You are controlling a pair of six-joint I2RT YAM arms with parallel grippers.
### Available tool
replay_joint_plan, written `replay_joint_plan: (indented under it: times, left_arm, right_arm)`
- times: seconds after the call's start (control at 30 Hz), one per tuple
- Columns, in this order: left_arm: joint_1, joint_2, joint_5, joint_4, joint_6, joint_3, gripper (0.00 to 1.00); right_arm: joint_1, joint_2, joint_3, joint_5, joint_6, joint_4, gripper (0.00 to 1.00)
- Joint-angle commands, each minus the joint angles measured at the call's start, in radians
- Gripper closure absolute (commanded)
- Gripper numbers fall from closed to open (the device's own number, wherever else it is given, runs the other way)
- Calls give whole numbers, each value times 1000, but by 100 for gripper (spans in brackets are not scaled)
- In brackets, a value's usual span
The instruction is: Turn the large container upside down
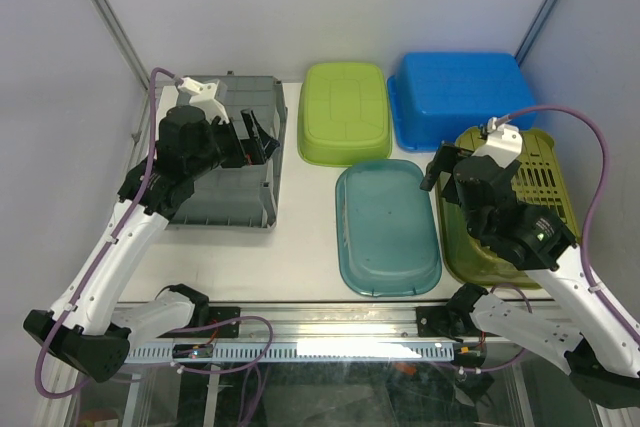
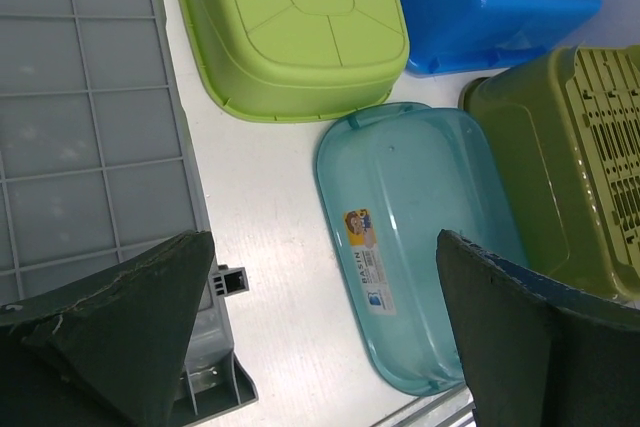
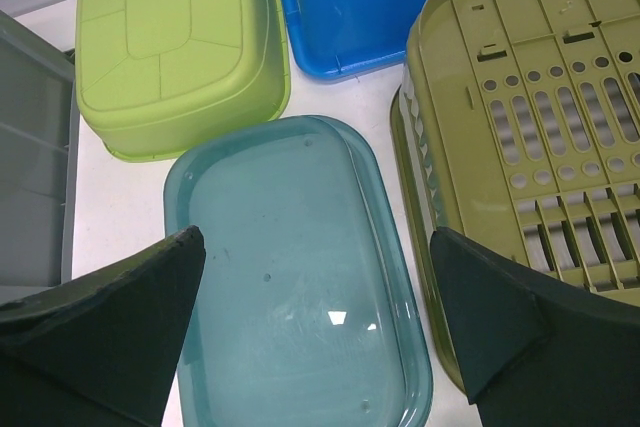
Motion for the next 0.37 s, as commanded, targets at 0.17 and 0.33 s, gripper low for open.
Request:
replay_joint_plan:
  times: [0.17,0.33]
  left_arm:
    - [2,-28,-16,63,11,6,1]
    - [1,-24,-10,66,15,7,1]
  right_arm:
    - [4,-2,3,28,20,49,1]
    - [4,2,1,19,22,52,1]
